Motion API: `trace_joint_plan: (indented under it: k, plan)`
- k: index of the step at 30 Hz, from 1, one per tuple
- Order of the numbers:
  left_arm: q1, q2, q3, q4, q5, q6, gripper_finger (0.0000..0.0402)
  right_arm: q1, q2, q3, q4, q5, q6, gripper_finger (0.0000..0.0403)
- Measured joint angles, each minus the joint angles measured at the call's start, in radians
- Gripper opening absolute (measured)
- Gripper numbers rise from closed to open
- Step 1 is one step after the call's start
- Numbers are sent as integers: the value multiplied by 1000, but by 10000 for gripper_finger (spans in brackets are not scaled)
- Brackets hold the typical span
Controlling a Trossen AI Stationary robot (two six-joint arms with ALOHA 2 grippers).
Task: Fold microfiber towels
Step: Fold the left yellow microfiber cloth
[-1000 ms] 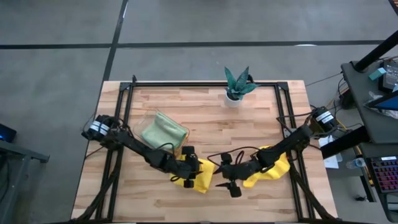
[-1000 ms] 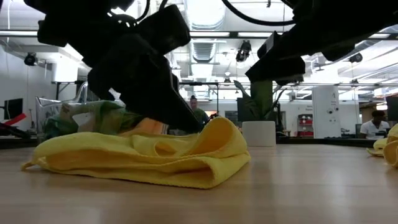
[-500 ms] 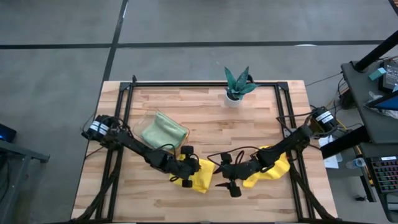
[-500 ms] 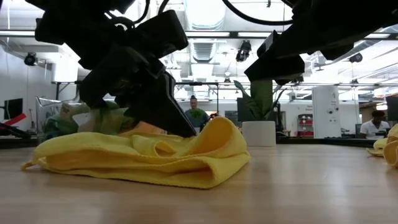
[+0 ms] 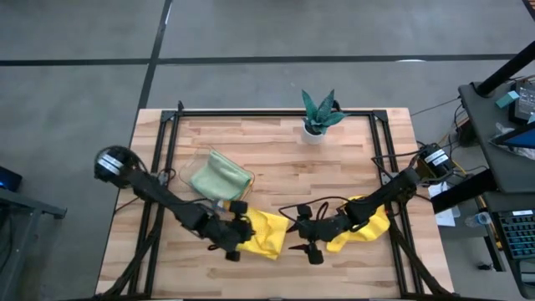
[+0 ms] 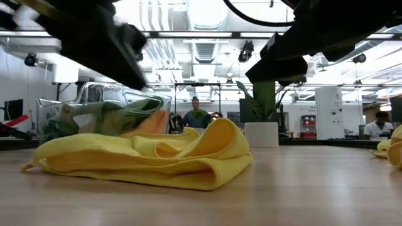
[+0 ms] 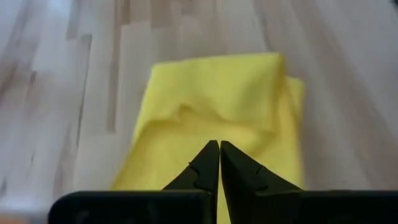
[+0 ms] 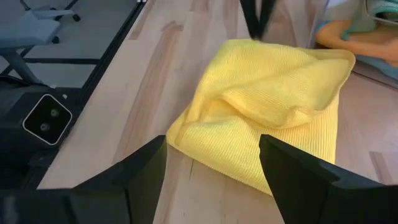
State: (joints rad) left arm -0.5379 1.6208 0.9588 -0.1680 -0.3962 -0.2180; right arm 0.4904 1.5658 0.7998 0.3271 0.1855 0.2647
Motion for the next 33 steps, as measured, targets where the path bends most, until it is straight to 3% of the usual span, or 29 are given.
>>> trace_joint_plan:
  k: [4, 11, 15, 21, 25, 29, 33]
  plan:
    - [-37, -58, -6, -75, -2, -63, 0, 0, 0, 0, 0, 1, 5, 244]
    - [-1, -12, -9, 62, -10, -13, 8, 0, 0, 0, 6, 3, -1, 244]
    - [44, 49, 1, 125, 22, 51, 54, 0, 1, 0, 7, 3, -4, 244]
    - [134, 125, 30, 134, 132, 124, 156, 0, 1, 0, 7, 5, -22, 244]
    - [177, 176, 55, 135, 136, 227, 198, 0, 1, 0, 6, 5, -24, 244]
    - [199, 216, 80, 135, 174, 295, 204, 0, 1, -1, 6, 5, -25, 244]
    - [202, 234, 84, 135, 197, 304, 184, 0, 1, -2, 6, 5, -27, 244]
